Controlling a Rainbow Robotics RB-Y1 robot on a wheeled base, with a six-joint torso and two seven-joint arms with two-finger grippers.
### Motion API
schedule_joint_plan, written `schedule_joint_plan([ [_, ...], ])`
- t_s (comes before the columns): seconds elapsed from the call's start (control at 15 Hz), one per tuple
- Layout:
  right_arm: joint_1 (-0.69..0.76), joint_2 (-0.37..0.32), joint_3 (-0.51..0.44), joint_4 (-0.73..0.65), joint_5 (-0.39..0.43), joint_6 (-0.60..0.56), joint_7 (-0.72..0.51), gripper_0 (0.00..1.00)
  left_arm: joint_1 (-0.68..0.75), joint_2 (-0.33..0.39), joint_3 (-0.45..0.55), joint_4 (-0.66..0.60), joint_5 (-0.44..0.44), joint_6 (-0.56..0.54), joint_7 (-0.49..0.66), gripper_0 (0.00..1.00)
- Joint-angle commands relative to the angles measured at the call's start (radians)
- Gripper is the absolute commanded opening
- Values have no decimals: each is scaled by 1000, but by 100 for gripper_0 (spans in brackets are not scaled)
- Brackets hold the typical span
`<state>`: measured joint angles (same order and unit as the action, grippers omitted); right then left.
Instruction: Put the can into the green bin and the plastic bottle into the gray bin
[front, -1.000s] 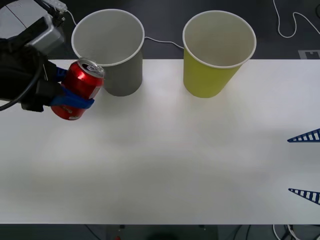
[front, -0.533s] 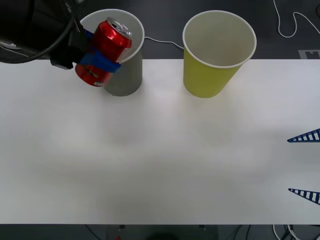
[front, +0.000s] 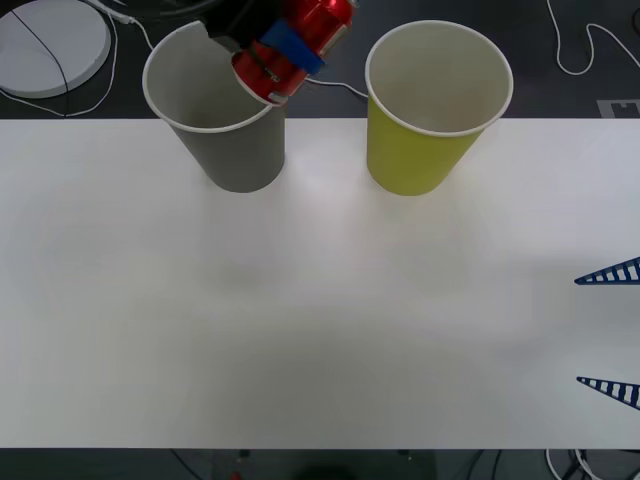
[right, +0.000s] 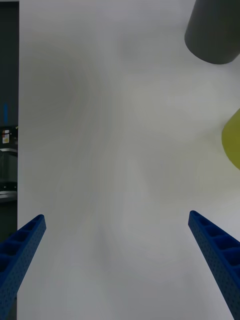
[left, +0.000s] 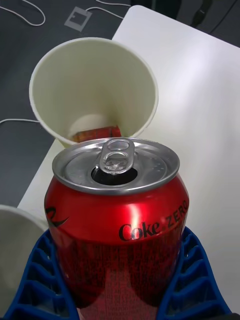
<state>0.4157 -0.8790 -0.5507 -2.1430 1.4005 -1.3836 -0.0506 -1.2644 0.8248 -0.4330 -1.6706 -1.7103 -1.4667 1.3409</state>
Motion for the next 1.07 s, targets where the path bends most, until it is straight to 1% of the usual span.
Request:
schedule_joint_plan([
  [0.07,0,0,0,0,0,0,0,100,-112,-110,-50,163,-23,5,1,0],
  [0.33,0,0,0,0,0,0,0,100,-233,-254,-119,327,-149,57,3,0],
  [0.67,0,0,0,0,0,0,0,100,-351,-412,-171,588,-190,169,4,0],
  [0.8,0,0,0,0,0,0,0,100,-389,-470,-176,664,-227,195,4,0],
  [0.87,0,0,0,0,0,0,0,100,-406,-501,-176,703,-259,206,4,0],
  [1.07,0,0,0,0,0,0,0,100,-446,-570,-176,816,-279,238,4,0],
])
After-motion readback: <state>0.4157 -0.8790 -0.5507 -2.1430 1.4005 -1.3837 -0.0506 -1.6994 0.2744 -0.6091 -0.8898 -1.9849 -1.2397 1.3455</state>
